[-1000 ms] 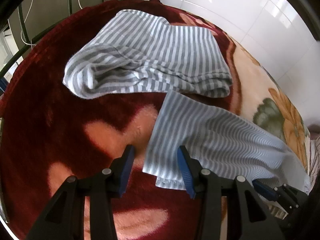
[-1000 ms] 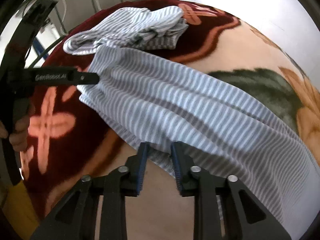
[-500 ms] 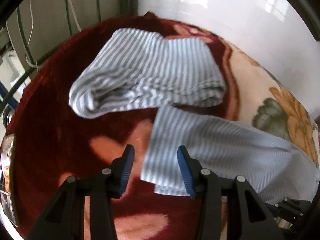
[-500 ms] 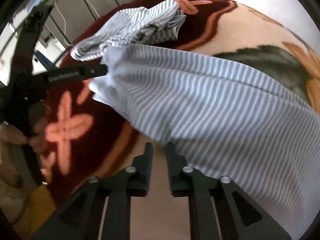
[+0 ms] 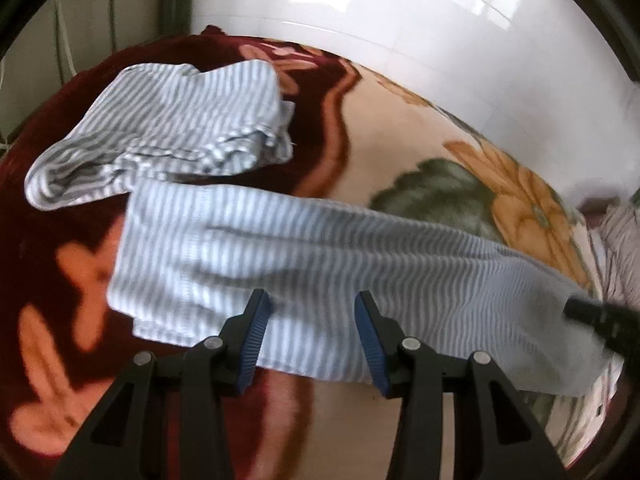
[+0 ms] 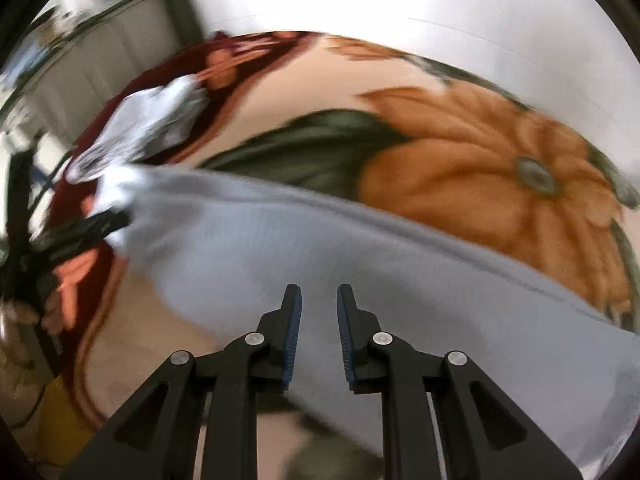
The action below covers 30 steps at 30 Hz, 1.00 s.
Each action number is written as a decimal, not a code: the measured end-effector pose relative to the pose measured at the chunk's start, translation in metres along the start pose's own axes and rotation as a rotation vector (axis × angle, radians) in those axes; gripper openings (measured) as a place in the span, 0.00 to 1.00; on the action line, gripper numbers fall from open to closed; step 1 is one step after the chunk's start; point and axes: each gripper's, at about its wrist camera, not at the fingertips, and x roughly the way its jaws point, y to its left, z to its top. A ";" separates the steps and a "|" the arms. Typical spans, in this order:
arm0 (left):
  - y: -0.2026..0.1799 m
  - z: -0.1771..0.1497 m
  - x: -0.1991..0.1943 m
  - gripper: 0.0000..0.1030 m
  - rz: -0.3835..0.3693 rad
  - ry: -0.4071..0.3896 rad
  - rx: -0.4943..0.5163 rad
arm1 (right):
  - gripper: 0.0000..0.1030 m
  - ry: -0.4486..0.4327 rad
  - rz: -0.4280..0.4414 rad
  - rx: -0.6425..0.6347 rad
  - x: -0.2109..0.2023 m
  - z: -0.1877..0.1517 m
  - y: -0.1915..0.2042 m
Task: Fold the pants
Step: 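Open both tools and release the pants onto the blanket, then raise both open tools away from the lengthwise-folded striped pants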
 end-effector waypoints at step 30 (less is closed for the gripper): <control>-0.008 -0.008 0.025 0.47 0.089 0.005 0.070 | 0.28 0.283 -0.082 -0.393 0.062 0.035 -0.036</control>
